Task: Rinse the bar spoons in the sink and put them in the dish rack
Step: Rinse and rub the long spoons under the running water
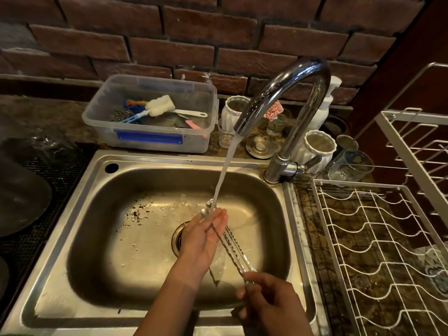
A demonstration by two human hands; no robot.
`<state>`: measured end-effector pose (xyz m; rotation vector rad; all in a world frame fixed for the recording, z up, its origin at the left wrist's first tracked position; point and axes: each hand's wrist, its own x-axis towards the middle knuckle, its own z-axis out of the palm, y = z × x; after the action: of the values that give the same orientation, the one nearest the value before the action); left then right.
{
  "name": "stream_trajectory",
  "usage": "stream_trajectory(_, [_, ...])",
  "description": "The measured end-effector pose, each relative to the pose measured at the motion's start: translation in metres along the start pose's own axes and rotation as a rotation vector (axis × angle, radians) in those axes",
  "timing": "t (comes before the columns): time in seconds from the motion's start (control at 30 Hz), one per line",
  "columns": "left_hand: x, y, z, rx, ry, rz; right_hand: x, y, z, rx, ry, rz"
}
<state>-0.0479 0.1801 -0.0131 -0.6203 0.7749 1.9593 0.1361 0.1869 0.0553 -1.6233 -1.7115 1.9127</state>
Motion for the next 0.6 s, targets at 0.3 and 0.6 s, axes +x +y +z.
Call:
stream_trajectory(0.3, [0.015, 0.022, 0.015, 0.001, -0.018, 0.069, 0.052, 0.002, 0.033, -0.558, 0.072, -0.252])
stream_trajectory(0.6, [0.018, 0.026, 0.002, 0.161, -0.023, 0.111, 0.088, 0.005, 0.056, -0.623, 0.14, -0.455])
